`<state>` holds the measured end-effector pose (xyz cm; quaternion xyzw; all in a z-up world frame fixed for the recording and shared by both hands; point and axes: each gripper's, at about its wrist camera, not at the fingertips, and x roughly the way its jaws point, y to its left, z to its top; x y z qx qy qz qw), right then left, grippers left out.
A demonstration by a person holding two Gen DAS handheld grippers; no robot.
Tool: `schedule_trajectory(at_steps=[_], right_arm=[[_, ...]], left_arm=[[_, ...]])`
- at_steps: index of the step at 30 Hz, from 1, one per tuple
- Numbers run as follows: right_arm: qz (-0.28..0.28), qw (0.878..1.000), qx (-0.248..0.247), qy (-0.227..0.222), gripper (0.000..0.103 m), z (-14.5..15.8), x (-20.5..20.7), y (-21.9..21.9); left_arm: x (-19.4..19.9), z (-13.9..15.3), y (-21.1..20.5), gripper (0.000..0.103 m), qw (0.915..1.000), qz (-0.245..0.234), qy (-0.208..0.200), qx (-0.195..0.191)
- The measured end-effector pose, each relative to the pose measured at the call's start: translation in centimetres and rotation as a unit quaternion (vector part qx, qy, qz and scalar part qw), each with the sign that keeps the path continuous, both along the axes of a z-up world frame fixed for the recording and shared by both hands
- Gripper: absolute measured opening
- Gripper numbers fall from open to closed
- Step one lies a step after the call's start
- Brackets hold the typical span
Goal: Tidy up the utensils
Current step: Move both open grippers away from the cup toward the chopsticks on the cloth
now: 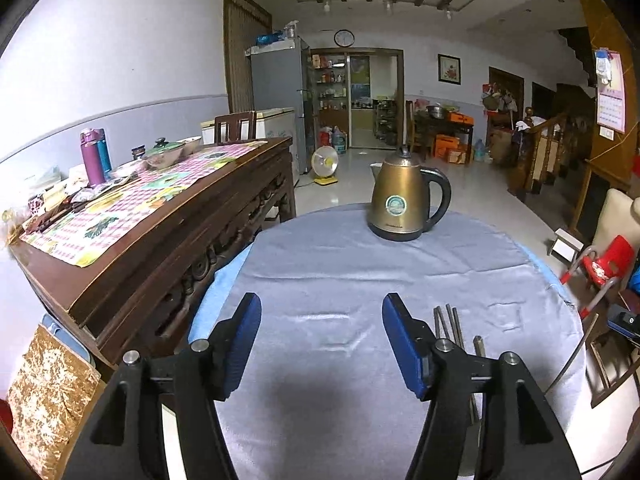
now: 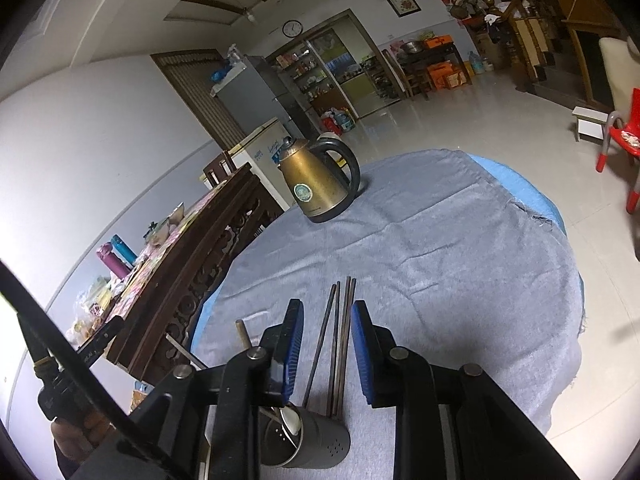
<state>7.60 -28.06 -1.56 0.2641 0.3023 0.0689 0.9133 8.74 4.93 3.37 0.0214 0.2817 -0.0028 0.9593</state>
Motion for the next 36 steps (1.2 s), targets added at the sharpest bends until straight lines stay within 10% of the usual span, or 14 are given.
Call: schedule_trajectory(at_steps=[36], right_arm=[[0.009,0.998,0.022,0.055,0.027,-3.7,2.3,0.1]], left_arm=[[2.5,-2.7,0.5,0.064,0.9985,0.026,0.047,0.013]])
